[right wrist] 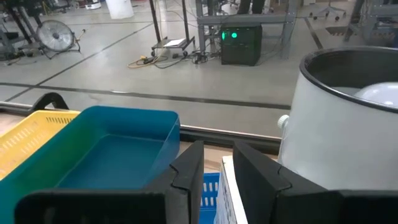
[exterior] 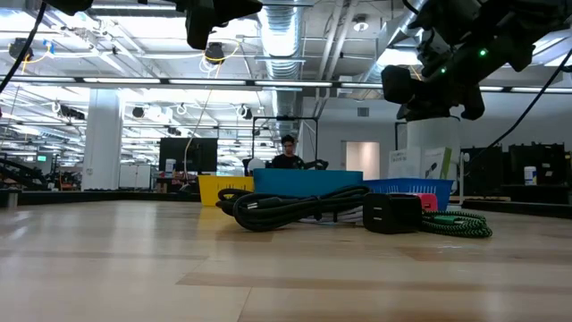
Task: Pick and place items into bin
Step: Put the pink charger adapter into the yellow basket
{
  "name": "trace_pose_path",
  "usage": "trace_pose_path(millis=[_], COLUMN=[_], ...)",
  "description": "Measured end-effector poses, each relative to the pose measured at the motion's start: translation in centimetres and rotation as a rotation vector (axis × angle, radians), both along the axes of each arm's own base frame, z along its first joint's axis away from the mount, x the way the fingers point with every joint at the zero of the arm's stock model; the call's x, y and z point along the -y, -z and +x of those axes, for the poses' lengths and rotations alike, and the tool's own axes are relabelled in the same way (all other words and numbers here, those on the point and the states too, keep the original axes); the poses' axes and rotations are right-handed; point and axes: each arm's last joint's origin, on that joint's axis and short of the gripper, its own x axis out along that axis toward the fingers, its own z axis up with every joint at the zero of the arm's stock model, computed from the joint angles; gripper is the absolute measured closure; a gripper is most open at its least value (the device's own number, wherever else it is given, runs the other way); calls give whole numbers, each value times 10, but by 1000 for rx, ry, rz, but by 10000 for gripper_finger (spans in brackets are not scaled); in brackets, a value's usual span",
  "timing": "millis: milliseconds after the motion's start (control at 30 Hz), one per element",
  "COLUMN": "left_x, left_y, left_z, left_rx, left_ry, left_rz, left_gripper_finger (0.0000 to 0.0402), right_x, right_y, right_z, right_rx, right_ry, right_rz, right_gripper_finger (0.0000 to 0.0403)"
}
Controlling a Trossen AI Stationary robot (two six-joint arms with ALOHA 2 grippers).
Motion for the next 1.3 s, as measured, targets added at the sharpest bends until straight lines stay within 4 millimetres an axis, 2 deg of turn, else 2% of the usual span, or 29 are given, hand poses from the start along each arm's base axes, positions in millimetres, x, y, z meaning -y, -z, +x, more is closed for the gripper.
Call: trace_pose_path(millis=[133,300,633,800,967,1133,1300], left_x=[0,0,0,0,2,6,5], left_y=[0,0,0,3,12,25,14], left_z=[0,0,0,1,2,3,2], left_rx=[0,0,-5,-13,-53,-117,30], left_ry=[0,0,0,5,64,189,220], left_rz=[0,0,-1,-27,-116,-258,-462], left_gripper_finger=[234,234,234,234,234,234,234], right_x=[-4,-18,-68,-99,-128,-144,-150], right_y=[-2,-5,-9,-9,-9,-8,-8], right_z=[3,8,11,5,-4,-11,-14], right_rx=[-42,-111,-290,-307,-270,-227,-230], right_ry=[-73,-197,-519,-667,-840,-935,-978], right_rz=[-13,-63,-220,-264,-252,-218,-223], right_gripper_finger=[321,321,321,321,321,321,321])
